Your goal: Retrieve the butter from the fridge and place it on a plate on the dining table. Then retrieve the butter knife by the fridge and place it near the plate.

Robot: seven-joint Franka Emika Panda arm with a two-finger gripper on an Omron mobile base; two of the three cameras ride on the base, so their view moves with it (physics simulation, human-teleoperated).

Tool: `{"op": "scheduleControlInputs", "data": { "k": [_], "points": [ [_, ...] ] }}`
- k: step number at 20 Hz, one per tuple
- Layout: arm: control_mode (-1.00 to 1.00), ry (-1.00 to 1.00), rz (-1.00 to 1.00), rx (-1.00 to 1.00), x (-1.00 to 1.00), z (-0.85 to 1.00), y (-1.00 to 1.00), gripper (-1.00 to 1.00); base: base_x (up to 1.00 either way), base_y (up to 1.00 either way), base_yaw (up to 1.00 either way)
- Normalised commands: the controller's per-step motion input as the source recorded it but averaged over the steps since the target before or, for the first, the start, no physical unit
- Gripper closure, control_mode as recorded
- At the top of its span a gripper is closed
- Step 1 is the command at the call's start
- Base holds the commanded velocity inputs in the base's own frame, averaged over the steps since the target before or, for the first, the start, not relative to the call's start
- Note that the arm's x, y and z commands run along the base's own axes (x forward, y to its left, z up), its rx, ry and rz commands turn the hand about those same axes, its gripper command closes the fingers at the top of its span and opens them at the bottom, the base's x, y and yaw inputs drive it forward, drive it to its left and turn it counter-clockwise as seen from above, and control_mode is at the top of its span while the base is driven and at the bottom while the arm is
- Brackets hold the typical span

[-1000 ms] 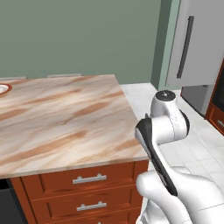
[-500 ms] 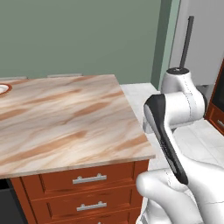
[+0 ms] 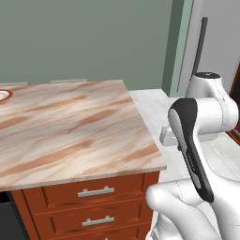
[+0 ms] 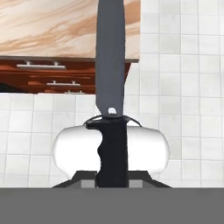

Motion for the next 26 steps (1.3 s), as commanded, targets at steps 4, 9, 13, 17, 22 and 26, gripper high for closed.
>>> {"op": "scheduleControlInputs", "data": {
  "k": [4, 9, 13, 17, 22, 26],
  "points": [
    [-1.0, -0.14, 0.0, -0.01, -0.03, -0.1, -0.07, 1.0, 0.0, 0.0, 0.0],
    [-1.0, -0.01, -0.01, -0.04, 0.0, -0.13, -0.09, 1.0, 0.0, 0.0, 0.0],
    [-1.0, 0.0, 0.0, 0.0, 0.0, 0.0, 0.0, 1.0, 0.0, 0.0, 0.0],
    [1.0, 0.0, -0.01, 0.0, 0.0, -0.01, 0.0, 1.0, 0.0, -0.08, 0.0],
    [1.0, 0.0, 0.0, 0.0, 0.0, 0.0, 0.0, 1.0, 0.0, -0.64, 0.0],
    [1.0, 0.0, 0.0, 0.0, 0.0, 0.0, 0.0, 1.0, 0.0, -1.0, 0.0]
  ]
}}
